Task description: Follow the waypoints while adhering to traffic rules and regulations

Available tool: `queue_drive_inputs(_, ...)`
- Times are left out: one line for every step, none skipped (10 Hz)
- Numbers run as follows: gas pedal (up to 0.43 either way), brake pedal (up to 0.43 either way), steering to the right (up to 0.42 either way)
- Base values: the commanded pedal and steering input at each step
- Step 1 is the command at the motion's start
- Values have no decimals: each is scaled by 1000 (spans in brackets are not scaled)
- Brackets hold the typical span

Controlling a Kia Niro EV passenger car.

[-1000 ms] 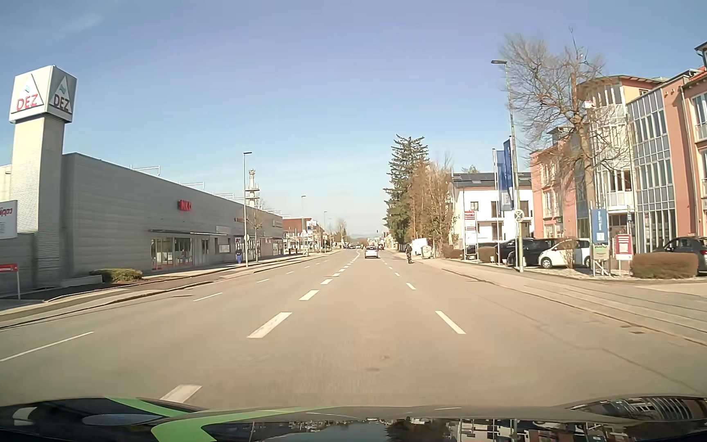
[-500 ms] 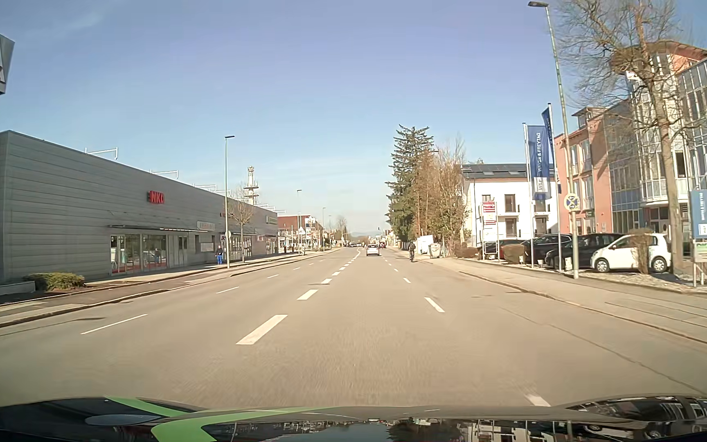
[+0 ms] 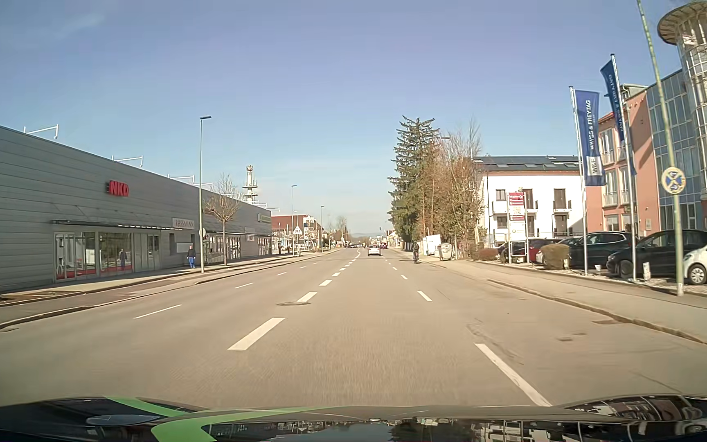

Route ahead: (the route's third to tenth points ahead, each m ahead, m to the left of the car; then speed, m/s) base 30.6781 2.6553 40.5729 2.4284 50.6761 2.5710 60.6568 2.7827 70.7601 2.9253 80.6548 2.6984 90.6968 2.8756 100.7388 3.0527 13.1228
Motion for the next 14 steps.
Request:
queue_drive_inputs(79,0,-3)
queue_drive_inputs(79,0,-3)
queue_drive_inputs(79,0,-3)
queue_drive_inputs(79,0,-3)
queue_drive_inputs(79,0,-3)
queue_drive_inputs(79,0,-3)
queue_drive_inputs(79,0,-3)
queue_drive_inputs(79,0,-3)
queue_drive_inputs(79,0,-3)
queue_drive_inputs(79,0,-3)
queue_drive_inputs(67,0,-3)
queue_drive_inputs(67,0,-3)
queue_drive_inputs(67,0,-3)
queue_drive_inputs(67,0,-3)
